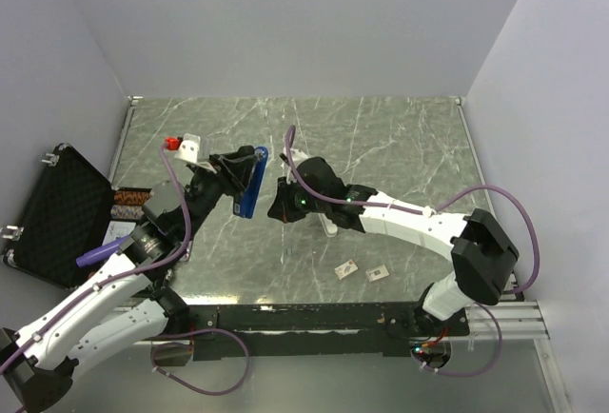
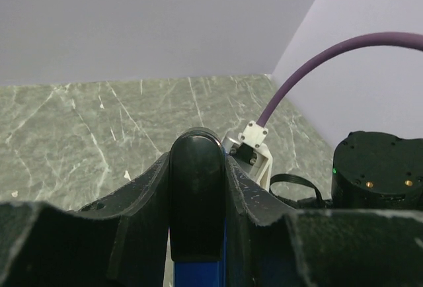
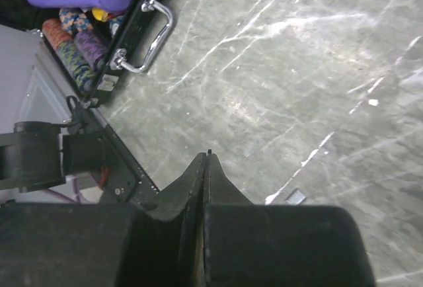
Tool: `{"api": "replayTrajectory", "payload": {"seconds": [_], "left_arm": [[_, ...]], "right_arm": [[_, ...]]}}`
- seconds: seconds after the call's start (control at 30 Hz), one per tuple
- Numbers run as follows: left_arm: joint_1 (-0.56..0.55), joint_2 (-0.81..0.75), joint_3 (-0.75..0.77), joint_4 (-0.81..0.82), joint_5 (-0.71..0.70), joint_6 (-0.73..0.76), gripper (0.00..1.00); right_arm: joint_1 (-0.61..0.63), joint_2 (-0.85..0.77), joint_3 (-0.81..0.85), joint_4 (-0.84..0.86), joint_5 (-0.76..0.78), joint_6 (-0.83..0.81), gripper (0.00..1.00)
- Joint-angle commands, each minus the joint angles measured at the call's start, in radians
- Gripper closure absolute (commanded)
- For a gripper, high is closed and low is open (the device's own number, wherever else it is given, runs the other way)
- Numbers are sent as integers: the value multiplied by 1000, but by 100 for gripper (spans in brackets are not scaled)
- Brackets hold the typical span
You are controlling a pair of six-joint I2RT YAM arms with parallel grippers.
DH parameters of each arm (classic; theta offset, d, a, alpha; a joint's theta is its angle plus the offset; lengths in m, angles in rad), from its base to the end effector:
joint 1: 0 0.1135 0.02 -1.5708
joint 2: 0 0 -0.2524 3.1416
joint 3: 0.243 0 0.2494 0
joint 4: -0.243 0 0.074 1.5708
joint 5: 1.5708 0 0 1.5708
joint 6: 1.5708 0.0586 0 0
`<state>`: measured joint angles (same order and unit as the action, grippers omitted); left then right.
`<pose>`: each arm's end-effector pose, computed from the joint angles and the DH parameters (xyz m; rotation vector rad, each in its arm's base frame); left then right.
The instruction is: Unload the staples from the stapler
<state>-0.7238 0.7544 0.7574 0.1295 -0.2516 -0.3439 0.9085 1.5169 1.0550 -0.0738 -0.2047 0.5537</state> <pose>0.1652 -0.1265 0.3644 0.0688 1.4781 -0.6917 0.2137 0.2934 0.2443 -0.5351 2.2272 1.0441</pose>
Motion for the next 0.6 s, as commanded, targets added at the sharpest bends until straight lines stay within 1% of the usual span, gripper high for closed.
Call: {"api": "replayTrajectory", "payload": {"seconds": [0.0,0.2,0.37,0.47,0.57], "left_arm": [[-3,-30,13,48,31,-27,99],[-3,-27,11,44,63,-30,99],[-3,-20,10,59,141,-33,99],[-2,-15,16,71,205,-23,99],[-3,-15,20,91,271,-14,99]], "right_arm": [[-11,-67,49,-11,59,-38,100],[-13,-116,56,-57,137,-86,100],[-34,-201,34,-64,185,-120,100],[-66,-259,-1,-37,150,-127,100],[-106,-311,-27,-12,65,-141,100]]}}
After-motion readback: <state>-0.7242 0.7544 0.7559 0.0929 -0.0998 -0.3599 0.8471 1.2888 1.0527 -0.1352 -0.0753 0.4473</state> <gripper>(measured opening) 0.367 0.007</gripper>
